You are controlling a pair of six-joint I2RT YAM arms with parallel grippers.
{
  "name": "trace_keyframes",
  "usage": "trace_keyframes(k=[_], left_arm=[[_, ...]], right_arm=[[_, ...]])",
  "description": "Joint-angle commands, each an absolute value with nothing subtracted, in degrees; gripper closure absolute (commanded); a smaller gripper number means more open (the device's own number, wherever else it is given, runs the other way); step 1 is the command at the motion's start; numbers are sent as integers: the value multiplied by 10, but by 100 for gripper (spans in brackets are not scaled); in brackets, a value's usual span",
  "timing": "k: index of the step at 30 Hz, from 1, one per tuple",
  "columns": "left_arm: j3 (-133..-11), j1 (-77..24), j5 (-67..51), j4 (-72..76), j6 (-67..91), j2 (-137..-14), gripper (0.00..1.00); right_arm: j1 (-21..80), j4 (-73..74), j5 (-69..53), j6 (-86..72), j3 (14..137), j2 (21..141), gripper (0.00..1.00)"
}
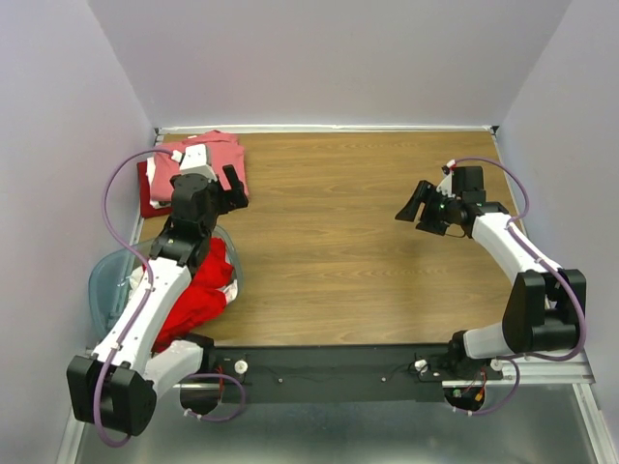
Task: Fold and stack the t-shirts
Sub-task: Reset both grippers
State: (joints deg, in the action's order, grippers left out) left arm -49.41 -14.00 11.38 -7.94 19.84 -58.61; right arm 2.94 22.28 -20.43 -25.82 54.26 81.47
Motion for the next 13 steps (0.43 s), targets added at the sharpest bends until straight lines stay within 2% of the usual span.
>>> trace_keyframes(k=[1,13], left_arm=[[-490,-144,154,-61,203,-562,3],[-480,-144,158,-79,199,-562,3]], right_arm=[[29,206,-187,-249,543,813,22],[30,196,-181,-250,541,816,22]])
